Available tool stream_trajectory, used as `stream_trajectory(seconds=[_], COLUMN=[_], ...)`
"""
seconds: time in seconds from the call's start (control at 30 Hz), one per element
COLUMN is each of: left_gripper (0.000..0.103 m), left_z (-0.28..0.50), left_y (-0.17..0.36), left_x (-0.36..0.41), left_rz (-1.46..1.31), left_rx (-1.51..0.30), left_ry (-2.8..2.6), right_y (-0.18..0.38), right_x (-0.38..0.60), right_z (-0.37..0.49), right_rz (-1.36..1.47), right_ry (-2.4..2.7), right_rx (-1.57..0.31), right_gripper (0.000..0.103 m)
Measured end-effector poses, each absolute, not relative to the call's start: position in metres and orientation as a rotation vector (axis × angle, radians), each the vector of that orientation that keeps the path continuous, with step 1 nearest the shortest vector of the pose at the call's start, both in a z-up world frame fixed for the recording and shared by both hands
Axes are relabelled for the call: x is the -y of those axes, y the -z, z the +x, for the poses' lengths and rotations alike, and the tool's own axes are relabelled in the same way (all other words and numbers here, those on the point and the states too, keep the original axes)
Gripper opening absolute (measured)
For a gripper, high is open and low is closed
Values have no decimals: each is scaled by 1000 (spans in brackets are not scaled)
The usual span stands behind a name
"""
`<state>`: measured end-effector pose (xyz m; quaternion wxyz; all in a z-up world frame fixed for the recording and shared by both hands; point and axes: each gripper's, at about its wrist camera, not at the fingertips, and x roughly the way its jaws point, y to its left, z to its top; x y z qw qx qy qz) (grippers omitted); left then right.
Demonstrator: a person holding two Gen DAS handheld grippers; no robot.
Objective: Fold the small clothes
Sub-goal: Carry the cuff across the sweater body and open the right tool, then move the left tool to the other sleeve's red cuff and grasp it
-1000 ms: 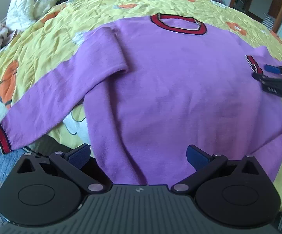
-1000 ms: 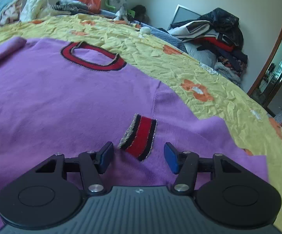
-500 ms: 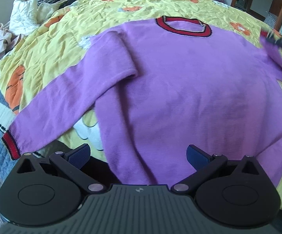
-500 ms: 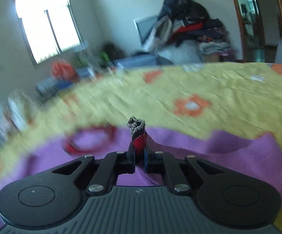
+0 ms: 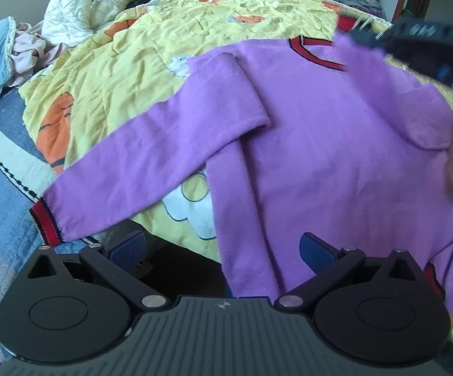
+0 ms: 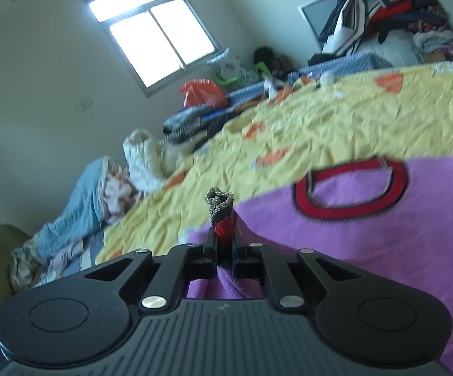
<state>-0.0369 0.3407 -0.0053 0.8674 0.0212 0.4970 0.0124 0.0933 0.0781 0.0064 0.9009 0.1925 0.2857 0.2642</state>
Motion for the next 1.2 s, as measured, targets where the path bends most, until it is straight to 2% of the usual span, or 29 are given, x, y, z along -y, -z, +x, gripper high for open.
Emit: stream_trajectory(seconds=[0.2,0.5,0.57,0.63,0.67,0.7,0.77,0.9,1.1,1.2], left_gripper=[103,103,103,103,103,103,103,103,103,103], left_z=[-37,-37,-37,-36,-37,-37,-36,-30,16,54], left_y=[3,8,8,9,10,10,10,5,14,25], left_x=[-340,-337,-336,-335,-335,-334,-335,-335,-320,-296], left_rz=[48,60,62,64,66,66,60,-1,-222,-212], left_rx=[-1032,-1043,-1044,-1048,-1047,-1045,-1048,-1020,-987,-951], left_ry=[-29,-23,-23,-22,-21,-22,-26,-11,130,194], right_y=[25,34,47,59,60,57,40,18,42,60], right_x=[-106,-144,-153,-165,-165,-162,-132,-15,176,216], right_z=[101,107,119,123,119,113,93,73,117,144], right_rz=[367,318,301,227,219,225,262,314,537,602], right_ry=[-531,-520,-536,-545,-565,-588,-596,-388,-111,-111], right_rx=[-653,-655,-733,-812,-812,-812,-735,-596,-644,-709], right_gripper=[8,10,11,20,34,54,71,72,72,71])
